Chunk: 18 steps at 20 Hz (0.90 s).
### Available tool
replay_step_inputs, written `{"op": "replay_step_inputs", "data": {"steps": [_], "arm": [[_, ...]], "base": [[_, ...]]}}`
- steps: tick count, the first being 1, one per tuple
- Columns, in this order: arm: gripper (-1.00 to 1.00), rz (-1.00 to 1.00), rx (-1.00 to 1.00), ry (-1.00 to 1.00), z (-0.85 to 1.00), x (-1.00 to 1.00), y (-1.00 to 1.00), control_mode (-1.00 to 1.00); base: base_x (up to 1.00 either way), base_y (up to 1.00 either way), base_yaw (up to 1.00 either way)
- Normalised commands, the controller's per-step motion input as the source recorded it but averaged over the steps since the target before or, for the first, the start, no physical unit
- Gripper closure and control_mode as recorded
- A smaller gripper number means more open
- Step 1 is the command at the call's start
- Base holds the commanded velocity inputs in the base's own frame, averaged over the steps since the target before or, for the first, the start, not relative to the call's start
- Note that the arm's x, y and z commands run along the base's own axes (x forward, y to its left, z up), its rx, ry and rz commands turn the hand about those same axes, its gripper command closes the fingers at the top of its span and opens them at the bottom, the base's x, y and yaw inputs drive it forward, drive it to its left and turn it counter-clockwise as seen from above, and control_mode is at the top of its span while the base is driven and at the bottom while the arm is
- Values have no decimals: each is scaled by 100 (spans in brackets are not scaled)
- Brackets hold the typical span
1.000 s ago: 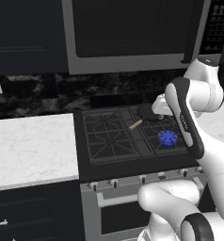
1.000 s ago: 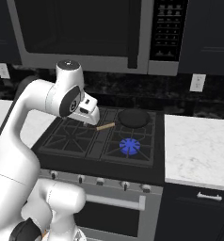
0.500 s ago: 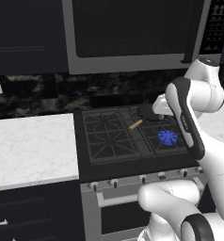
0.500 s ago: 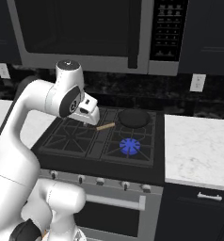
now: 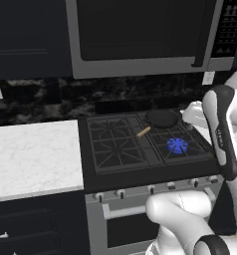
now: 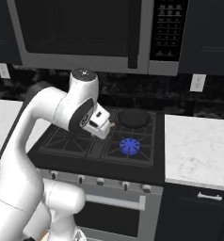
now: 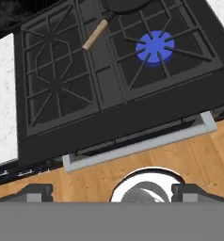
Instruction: Turn off the front right burner of the stove.
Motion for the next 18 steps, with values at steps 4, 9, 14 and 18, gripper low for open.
{"op": "replay_step_inputs", "data": {"steps": [4,9,14,18], "arm": [[-100,-29,21,-15,-7,-100,-71,-100],[-100,-33,20,-17,-28,-100,-87,-100],[-100,-39,24,-17,-42,-80,-68,-100],[-100,-35,23,-14,-38,-45,-35,-100]], "base": [[0,0,0],[0,0,0],[0,0,0],[0,0,0]]}}
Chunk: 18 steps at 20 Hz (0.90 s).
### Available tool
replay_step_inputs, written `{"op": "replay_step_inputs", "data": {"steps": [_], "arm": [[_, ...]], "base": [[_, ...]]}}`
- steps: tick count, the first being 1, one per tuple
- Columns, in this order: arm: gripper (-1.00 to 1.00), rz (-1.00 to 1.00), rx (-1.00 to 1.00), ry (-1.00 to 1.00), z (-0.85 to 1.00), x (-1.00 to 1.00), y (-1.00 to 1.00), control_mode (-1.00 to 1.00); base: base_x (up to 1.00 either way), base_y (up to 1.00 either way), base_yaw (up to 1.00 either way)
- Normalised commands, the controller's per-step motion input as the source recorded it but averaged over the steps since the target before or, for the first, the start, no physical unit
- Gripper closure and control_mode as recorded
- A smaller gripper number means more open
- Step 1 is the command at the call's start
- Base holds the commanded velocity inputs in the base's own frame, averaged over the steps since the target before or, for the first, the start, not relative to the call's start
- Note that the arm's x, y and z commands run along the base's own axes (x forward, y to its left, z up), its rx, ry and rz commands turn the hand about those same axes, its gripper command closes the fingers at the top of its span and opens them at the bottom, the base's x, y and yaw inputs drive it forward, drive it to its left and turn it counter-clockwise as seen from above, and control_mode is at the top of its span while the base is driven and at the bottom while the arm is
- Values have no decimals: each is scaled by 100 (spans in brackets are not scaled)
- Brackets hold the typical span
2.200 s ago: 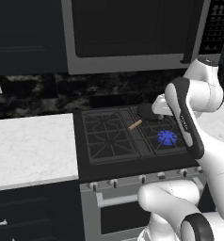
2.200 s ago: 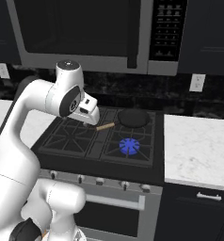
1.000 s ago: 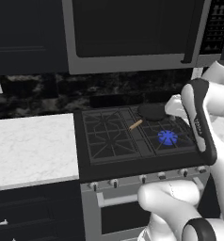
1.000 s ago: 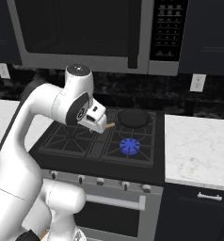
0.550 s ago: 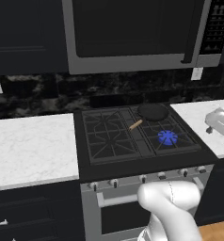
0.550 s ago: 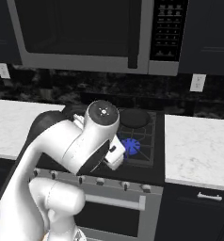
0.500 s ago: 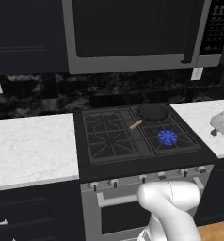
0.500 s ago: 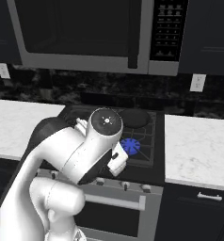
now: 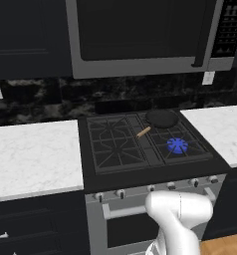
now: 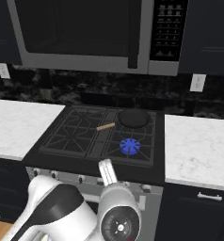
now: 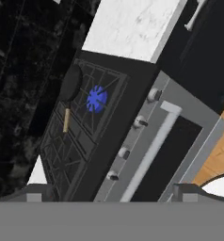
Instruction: Turn off the front right burner of the stove.
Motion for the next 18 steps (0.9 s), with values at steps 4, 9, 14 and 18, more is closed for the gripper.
{"op": "replay_step_inputs", "data": {"steps": [4,9,14,18], "arm": [[-100,-14,12,-7,-22,9,-1,-100],[-100,0,0,0,-19,11,-19,-100],[-100,0,7,0,-52,0,-20,-100],[-100,0,10,0,-67,4,-4,-100]], "base": [[0,0,0],[0,0,0],[0,0,0],[0,0,0]]}}
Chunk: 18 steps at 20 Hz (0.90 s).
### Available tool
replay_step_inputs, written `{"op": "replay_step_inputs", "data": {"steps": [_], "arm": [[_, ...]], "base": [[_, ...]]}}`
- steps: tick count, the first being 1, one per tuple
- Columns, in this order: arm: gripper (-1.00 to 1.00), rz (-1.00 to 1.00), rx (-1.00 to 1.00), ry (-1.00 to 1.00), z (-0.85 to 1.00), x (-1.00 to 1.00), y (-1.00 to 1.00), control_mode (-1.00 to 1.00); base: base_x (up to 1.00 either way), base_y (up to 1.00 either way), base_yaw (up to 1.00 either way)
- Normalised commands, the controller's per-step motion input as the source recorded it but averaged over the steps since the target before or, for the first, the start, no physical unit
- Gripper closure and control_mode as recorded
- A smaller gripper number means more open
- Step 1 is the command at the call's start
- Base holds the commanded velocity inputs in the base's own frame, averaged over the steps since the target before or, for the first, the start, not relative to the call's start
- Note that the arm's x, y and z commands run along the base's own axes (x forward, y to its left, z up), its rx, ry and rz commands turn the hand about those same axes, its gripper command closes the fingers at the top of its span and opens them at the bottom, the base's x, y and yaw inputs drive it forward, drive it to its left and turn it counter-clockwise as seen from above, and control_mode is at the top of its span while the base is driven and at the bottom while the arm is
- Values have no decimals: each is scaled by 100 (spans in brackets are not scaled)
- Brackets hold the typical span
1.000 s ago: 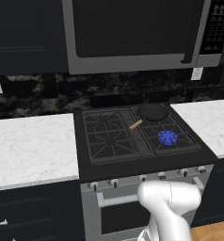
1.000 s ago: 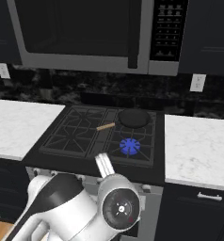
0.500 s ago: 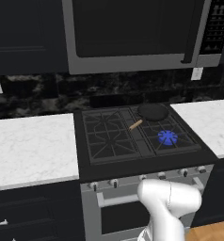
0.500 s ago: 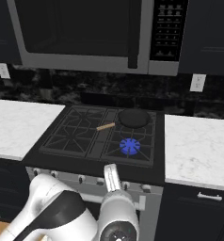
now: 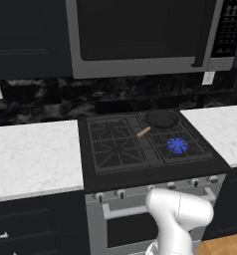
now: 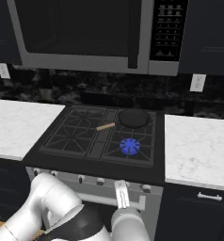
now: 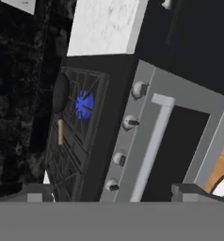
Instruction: Turn off the front right burner of the stove.
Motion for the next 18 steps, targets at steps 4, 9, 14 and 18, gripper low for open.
{"op": "replay_step_inputs", "data": {"steps": [4,9,14,18], "arm": [[-100,0,16,0,-47,47,0,-100],[-100,0,28,0,-42,31,-7,-100],[-100,0,21,-7,-45,11,-6,-100],[-100,-1,8,-4,-18,33,-4,-100]], "base": [[0,0,0],[0,0,0],[0,0,0],[0,0,0]]}}
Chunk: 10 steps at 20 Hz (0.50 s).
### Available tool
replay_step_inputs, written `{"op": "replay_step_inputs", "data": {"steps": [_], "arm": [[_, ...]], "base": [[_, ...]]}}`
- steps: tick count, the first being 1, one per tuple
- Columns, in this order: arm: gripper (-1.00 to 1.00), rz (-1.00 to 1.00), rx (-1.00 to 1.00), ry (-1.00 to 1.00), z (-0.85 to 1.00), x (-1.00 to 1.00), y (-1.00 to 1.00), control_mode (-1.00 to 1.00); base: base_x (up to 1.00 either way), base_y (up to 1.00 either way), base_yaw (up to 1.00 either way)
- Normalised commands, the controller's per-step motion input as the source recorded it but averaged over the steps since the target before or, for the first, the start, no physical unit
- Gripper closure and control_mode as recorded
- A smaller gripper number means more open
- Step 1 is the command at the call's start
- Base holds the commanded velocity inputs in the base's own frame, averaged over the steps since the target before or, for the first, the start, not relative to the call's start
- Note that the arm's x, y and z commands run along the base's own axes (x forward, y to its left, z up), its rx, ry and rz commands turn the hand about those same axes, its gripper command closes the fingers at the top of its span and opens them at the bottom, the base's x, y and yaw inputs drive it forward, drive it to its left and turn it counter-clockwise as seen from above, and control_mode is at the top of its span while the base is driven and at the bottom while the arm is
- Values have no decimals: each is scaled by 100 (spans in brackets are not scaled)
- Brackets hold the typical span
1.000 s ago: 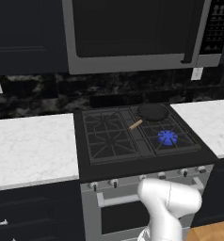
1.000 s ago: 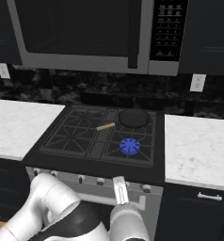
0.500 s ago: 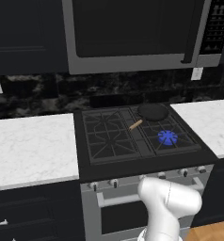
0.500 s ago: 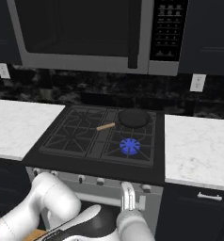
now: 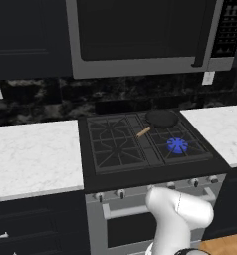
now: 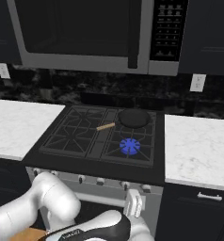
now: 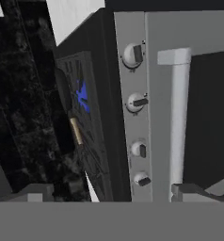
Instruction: Turn off the front right burner of the stove.
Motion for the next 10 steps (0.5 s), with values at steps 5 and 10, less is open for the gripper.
{"op": "replay_step_inputs", "data": {"steps": [5,10], "arm": [[-100,-15,0,-7,-10,37,-3,-100],[-100,-20,0,-5,-19,56,0,-100]], "base": [[0,0,0],[0,0,0]]}}
